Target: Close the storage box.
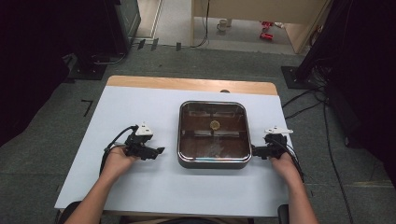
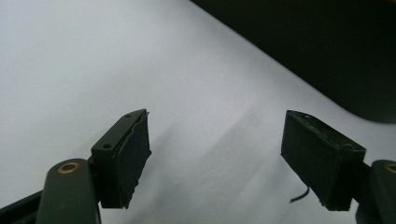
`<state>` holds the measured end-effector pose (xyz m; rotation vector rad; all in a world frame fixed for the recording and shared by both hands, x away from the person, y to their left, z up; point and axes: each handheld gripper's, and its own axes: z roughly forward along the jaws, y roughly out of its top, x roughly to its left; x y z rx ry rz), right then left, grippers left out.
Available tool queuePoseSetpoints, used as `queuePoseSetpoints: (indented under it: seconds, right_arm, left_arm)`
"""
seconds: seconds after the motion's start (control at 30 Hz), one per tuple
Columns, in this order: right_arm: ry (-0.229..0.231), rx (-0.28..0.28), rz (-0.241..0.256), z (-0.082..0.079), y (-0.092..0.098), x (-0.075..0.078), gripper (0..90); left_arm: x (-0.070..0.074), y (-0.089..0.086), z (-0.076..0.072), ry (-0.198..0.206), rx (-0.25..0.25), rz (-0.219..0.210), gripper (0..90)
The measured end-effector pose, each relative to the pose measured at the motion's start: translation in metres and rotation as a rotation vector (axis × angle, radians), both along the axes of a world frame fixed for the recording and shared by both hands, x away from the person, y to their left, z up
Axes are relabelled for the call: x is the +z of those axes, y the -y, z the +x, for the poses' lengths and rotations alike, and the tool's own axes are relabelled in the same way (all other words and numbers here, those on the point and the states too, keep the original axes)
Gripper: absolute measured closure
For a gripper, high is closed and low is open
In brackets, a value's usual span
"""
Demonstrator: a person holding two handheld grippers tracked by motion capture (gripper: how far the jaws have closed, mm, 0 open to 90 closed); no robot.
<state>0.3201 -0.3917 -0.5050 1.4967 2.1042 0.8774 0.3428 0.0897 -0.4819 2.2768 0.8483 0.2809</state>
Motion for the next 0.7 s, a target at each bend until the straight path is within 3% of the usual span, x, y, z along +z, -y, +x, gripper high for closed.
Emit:
queuePoseSetpoints:
  seconds: [0.13,0.3,0.43,0.53,0.7]
  right_arm:
    - [0.000,0.000,0.000,0.000,0.000,0.000,0.0]
    - [0.000,0.000,0.000,0.000,0.000,0.000,0.0]
    - [-0.001,0.000,0.000,0.000,0.000,0.000,0.0]
    - [-0.001,0.000,0.000,0.000,0.000,0.000,0.0]
    - [-0.001,0.000,0.000,0.000,0.000,0.000,0.0]
  left_arm:
    - [-0.004,0.002,0.003,-0.030,0.002,-0.016,22.8]
    - [-0.008,0.006,0.003,-0.013,0.003,-0.025,19.7]
    - [-0.012,0.010,-0.002,0.037,-0.022,0.010,14.2]
    - [-0.017,0.008,-0.007,0.068,-0.001,-0.035,12.9]
    - [-0.017,0.008,-0.007,0.070,0.000,-0.038,12.8]
